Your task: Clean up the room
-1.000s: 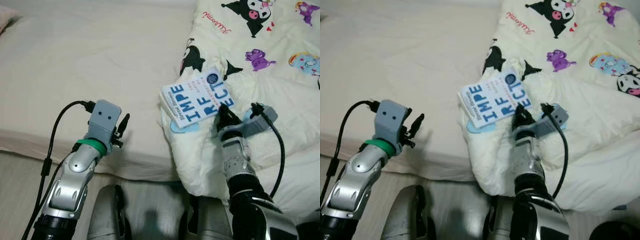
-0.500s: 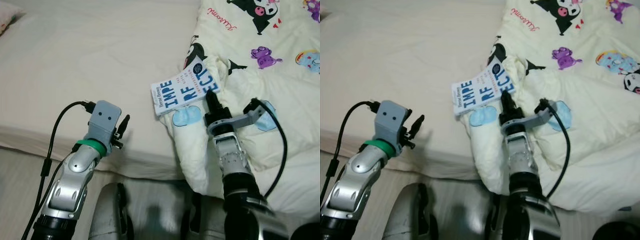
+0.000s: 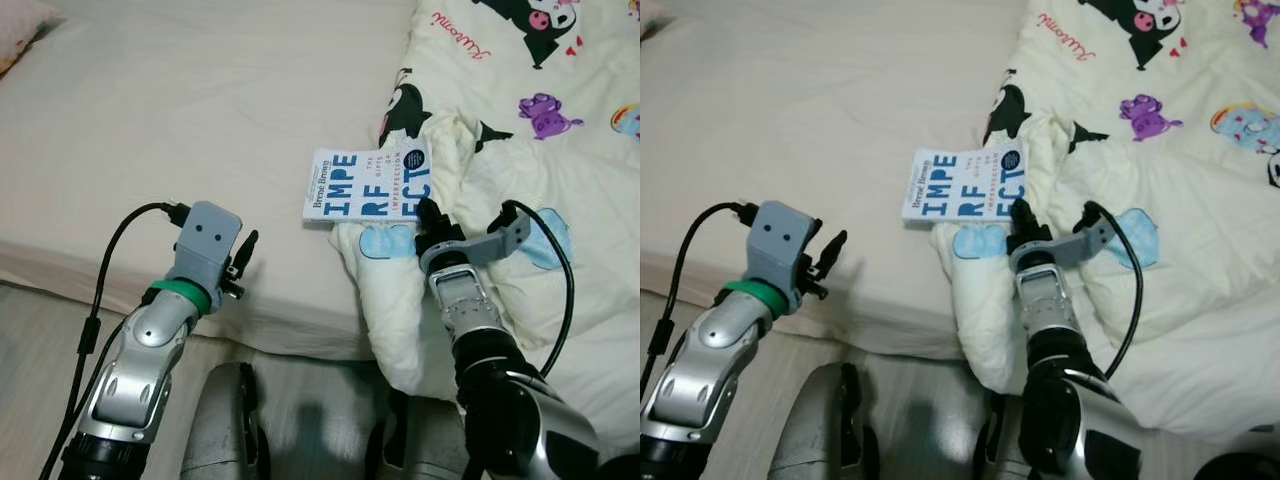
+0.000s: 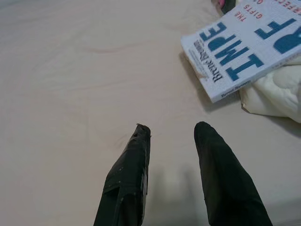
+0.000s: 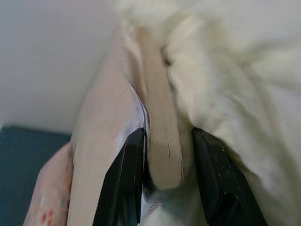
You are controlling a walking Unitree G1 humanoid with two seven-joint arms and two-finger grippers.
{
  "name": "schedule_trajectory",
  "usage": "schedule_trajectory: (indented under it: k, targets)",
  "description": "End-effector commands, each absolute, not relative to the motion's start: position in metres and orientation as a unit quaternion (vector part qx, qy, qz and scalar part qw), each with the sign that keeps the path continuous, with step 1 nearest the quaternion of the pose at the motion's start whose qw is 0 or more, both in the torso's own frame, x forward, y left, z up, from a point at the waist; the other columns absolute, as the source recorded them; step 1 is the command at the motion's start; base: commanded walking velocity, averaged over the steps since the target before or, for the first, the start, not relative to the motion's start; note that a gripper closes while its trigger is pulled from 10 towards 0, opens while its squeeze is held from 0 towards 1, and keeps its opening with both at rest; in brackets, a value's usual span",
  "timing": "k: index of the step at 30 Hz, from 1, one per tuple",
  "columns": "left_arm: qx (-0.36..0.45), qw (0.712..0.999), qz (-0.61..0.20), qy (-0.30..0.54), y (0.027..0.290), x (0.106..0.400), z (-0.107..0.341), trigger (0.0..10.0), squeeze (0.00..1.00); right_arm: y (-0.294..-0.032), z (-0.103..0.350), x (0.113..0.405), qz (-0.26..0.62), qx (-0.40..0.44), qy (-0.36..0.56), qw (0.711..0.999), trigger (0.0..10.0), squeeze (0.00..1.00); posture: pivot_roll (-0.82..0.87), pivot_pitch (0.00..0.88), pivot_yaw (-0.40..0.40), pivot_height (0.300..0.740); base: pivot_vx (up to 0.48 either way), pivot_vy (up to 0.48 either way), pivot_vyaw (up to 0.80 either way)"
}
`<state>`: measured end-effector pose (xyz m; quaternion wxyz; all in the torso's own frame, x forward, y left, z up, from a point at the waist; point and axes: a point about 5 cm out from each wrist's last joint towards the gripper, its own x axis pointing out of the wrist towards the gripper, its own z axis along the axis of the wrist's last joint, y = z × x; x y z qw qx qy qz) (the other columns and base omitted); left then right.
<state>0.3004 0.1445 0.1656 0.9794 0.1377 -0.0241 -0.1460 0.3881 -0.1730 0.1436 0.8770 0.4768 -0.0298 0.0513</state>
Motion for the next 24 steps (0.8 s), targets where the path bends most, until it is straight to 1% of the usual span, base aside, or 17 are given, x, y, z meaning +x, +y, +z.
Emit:
schedule_trajectory:
  k: [1, 3, 5, 7, 8, 10, 11, 13, 14, 15, 16, 17, 21, 22, 24]
  targets:
    - [0.140, 0.980, -0.142, -0.011, 0.147, 0.297, 0.161, 10.0, 0.00, -0.163, 0.141, 0.389, 0.086, 0.465, 0.000, 0.881, 10.0, 0.00, 0.21, 0.251, 0.111, 0.580, 0.000, 0.000, 0.00]
    - [0.139, 0.980, -0.140, -0.010, 0.148, 0.297, 0.161, 10.0, 0.00, -0.154, 0.147, 0.392, 0.129, 0.451, 0.022, 0.883, 10.0, 0.00, 0.22, 0.255, 0.106, 0.580, 0.000, 0.000, 0.00]
    - [0.139, 0.980, -0.139, -0.010, 0.148, 0.296, 0.161, 10.0, 0.00, -0.151, 0.148, 0.393, 0.139, 0.449, 0.027, 0.882, 10.0, 0.00, 0.22, 0.255, 0.106, 0.580, 0.000, 0.000, 0.00]
    - [0.139, 0.981, -0.135, -0.008, 0.150, 0.294, 0.161, 10.0, 0.00, -0.141, 0.149, 0.394, 0.160, 0.457, 0.049, 0.874, 10.0, 0.00, 0.23, 0.272, 0.096, 0.580, 0.000, 0.000, 0.00]
    - [0.139, 0.981, -0.133, -0.008, 0.150, 0.293, 0.160, 10.0, 0.00, -0.137, 0.148, 0.395, 0.163, 0.462, 0.060, 0.870, 10.0, 0.00, 0.24, 0.276, 0.094, 0.580, 0.000, 0.000, 0.00]
    - [0.139, 0.981, -0.133, -0.008, 0.150, 0.293, 0.160, 10.0, 0.00, -0.137, 0.148, 0.395, 0.163, 0.462, 0.060, 0.870, 10.0, 0.00, 0.24, 0.276, 0.094, 0.580, 0.000, 0.000, 0.00]
    - [0.140, 0.981, -0.132, -0.006, 0.151, 0.291, 0.160, 10.0, 0.00, -0.132, 0.145, 0.394, 0.155, 0.467, 0.078, 0.867, 10.0, 0.00, 0.24, 0.283, 0.094, 0.580, 0.000, 0.000, 0.00]
    - [0.140, 0.981, -0.132, -0.006, 0.151, 0.291, 0.160, 10.0, 0.00, -0.132, 0.145, 0.394, 0.155, 0.467, 0.078, 0.867, 10.0, 0.00, 0.24, 0.283, 0.094, 0.580, 0.000, 0.000, 0.00]
    - [0.142, 0.981, -0.130, -0.003, 0.153, 0.289, 0.160, 10.0, 0.00, -0.127, 0.141, 0.394, 0.142, 0.467, 0.100, 0.867, 10.0, 0.00, 0.26, 0.291, 0.096, 0.580, 0.000, 0.000, 0.00]
    - [0.144, 0.981, -0.128, -0.001, 0.155, 0.287, 0.160, 10.0, 0.00, -0.121, 0.138, 0.394, 0.134, 0.464, 0.117, 0.868, 9.8, 0.00, 0.27, 0.296, 0.097, 0.580, 0.000, 0.000, 0.00]
    - [0.146, 0.981, -0.126, 0.001, 0.157, 0.286, 0.160, 10.0, 0.00, -0.116, 0.138, 0.394, 0.131, 0.461, 0.127, 0.869, 9.3, 0.00, 0.28, 0.299, 0.098, 0.580, 0.000, 0.000, 0.00]
    - [0.148, 0.981, -0.124, 0.002, 0.158, 0.285, 0.160, 10.0, 0.00, -0.112, 0.138, 0.394, 0.131, 0.459, 0.131, 0.869, 8.0, 0.00, 0.28, 0.300, 0.099, 0.580, 0.000, 0.000, 0.00]
    - [0.148, 0.981, -0.124, 0.003, 0.159, 0.284, 0.160, 10.0, 0.00, -0.110, 0.139, 0.394, 0.133, 0.458, 0.132, 0.869, 8.0, 0.00, 0.28, 0.300, 0.098, 0.580, 0.000, 0.000, 0.00]
    - [0.149, 0.981, -0.121, 0.003, 0.160, 0.284, 0.160, 10.0, 0.00, -0.111, 0.142, 0.396, 0.130, 0.452, 0.128, 0.873, 0.0, 0.00, 0.29, 0.300, 0.094, 0.580, 0.000, 0.000, 0.00]
    - [0.149, 0.982, -0.117, 0.003, 0.159, 0.285, 0.160, 10.0, 0.00, -0.114, 0.152, 0.400, 0.134, 0.450, 0.103, 0.877, 0.0, 0.00, 0.29, 0.297, 0.089, 0.580, 0.000, 0.000, 0.00]
